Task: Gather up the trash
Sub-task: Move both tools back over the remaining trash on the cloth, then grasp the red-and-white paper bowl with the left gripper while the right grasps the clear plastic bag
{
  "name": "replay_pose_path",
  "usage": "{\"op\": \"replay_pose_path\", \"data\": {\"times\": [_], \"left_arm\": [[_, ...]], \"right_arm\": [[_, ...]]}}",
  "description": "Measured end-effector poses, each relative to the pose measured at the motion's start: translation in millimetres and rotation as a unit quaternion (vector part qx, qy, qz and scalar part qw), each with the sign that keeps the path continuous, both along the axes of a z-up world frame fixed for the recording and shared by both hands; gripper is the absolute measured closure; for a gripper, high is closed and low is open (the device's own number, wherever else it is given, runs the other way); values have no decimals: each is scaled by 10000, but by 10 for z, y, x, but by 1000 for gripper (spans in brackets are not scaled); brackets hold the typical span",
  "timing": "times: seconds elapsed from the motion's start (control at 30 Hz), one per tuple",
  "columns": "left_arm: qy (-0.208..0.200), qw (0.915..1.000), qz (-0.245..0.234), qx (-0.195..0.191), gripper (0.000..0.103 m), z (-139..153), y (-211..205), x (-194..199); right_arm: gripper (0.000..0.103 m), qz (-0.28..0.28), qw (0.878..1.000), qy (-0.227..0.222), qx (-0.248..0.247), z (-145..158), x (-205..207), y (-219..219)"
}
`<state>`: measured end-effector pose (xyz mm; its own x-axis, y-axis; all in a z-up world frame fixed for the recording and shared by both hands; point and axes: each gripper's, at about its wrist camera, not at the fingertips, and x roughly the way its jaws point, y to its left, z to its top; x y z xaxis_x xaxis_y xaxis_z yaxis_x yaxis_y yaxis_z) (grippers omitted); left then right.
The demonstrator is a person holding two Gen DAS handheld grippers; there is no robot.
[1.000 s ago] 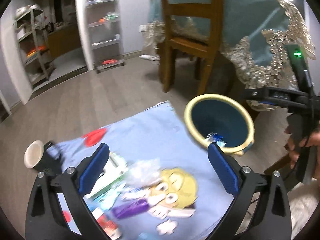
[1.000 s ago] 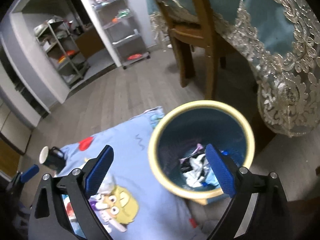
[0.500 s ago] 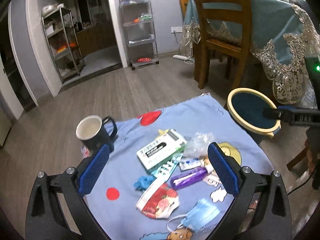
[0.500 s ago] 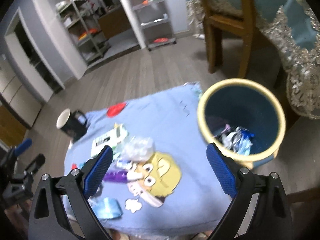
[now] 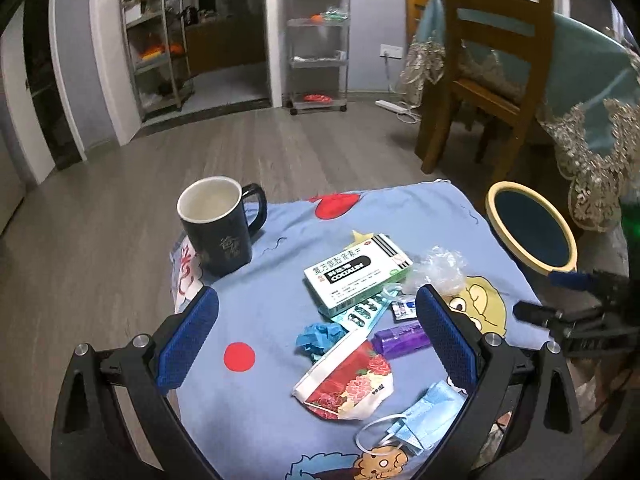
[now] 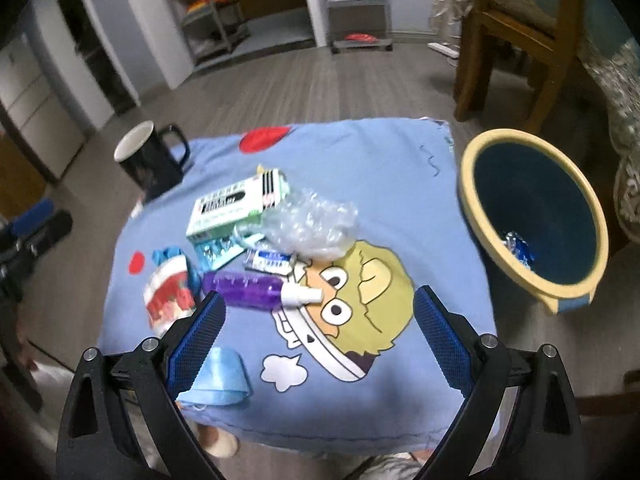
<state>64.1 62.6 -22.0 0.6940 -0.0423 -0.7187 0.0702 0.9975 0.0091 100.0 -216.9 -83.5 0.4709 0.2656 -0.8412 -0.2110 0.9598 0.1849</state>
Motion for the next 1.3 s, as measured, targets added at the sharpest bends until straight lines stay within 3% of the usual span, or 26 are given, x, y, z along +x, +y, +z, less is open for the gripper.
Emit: {"op": "replay_pose_path", "data": {"times": [0.27, 0.4, 0.5, 0.7, 1.1, 1.3], "left_arm": [[397, 9990, 188, -61, 6, -210, 82, 85], [526, 9985, 144, -95, 6, -281, 57, 99], [625, 9980, 129, 6, 6, -339, 27, 119], [793, 9967, 50, 138, 6, -462, -24, 135], [1525, 9876, -172, 333, 6, -1091, -263, 251], [1891, 9790, -335, 683, 6, -1353, -397, 296]], "right_arm": [[9, 543, 9974, 257, -407, -299, 79, 327], [9, 675, 9953, 451, -530, -448, 121, 389], [9, 589, 9956, 358, -639, -459, 189, 370], [9, 120, 9996, 150, -226, -423, 486, 178], [22, 61, 9995, 306, -77, -596, 832, 142], [25, 170, 9989, 436, -85, -717, 907, 198]]}}
